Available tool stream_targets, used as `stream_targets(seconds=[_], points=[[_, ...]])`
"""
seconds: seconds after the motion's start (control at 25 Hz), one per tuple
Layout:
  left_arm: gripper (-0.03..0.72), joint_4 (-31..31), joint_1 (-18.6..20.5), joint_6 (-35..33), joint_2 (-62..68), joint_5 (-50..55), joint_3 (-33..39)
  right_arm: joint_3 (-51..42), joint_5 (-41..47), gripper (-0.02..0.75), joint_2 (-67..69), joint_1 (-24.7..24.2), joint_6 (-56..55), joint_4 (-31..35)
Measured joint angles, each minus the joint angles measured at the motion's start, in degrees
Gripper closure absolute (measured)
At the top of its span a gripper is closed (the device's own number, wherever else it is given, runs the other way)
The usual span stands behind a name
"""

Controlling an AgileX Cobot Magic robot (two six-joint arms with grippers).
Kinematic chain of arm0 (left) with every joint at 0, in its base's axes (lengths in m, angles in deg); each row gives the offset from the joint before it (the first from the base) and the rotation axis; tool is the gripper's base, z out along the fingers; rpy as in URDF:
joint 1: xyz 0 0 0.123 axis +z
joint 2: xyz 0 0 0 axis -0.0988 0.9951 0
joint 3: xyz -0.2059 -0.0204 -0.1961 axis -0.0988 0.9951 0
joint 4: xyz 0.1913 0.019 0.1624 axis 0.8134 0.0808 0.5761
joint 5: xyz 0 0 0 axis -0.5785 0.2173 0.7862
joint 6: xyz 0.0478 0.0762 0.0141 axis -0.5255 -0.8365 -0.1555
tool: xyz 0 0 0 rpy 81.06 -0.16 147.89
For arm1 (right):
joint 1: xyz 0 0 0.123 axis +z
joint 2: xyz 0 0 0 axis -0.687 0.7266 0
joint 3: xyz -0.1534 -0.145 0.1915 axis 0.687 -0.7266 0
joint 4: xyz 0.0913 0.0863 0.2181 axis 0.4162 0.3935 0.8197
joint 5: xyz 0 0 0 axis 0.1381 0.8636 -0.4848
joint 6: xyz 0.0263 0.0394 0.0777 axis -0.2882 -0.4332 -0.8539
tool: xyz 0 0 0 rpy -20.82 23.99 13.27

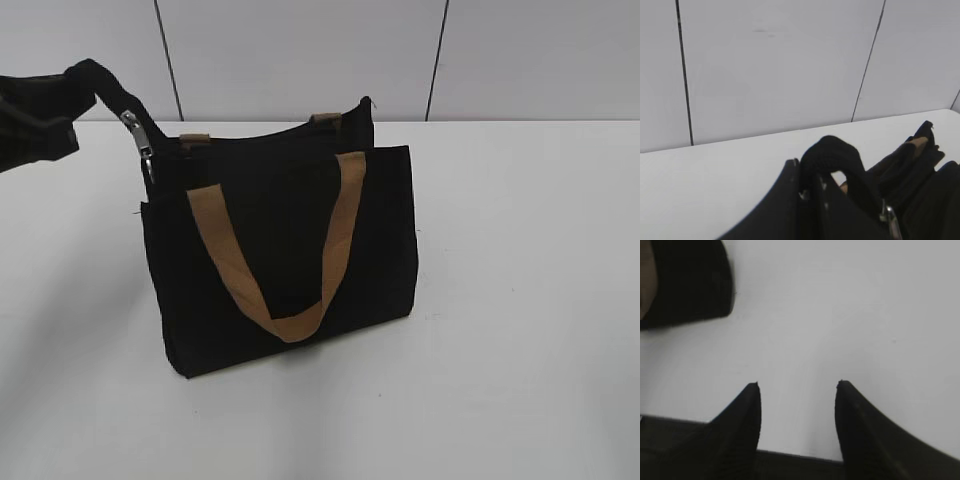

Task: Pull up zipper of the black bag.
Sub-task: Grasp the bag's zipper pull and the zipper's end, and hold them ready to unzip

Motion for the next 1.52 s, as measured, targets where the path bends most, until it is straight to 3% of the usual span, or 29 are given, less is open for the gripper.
stream_targets(seconds=[0.16,0.32,0.6,0.8,1.04,1.52], points=[[0.672,0.0,0.0,0.2,0.0,3.5,-1.8,0.5,-1.3,0.357,8.6,0.0,13.5,10.2],[0.672,0.1,0.0,0.3,0.0,4.4,-1.8,1.0,-8.1,0.357,16.1,0.3,27.5,25.2],[0.672,0.2,0.0,0.4,0.0,4.5,-1.9,1.4,-16.0,0.357,31.0,6.5,51.9,49.9],[0.672,0.2,0.0,0.4,0.0,4.5,-1.9,1.5,-17.1,0.357,47.1,11.9,68.5,62.3],[0.672,0.2,0.0,0.4,0.0,4.6,-1.9,6.8,-19.4,0.357,62.1,19.4,78.2,66.8],[0.673,0.2,0.0,0.4,0.0,4.6,-1.9,29.4,-23.2,0.357,85.5,32.7,79.3,67.1]])
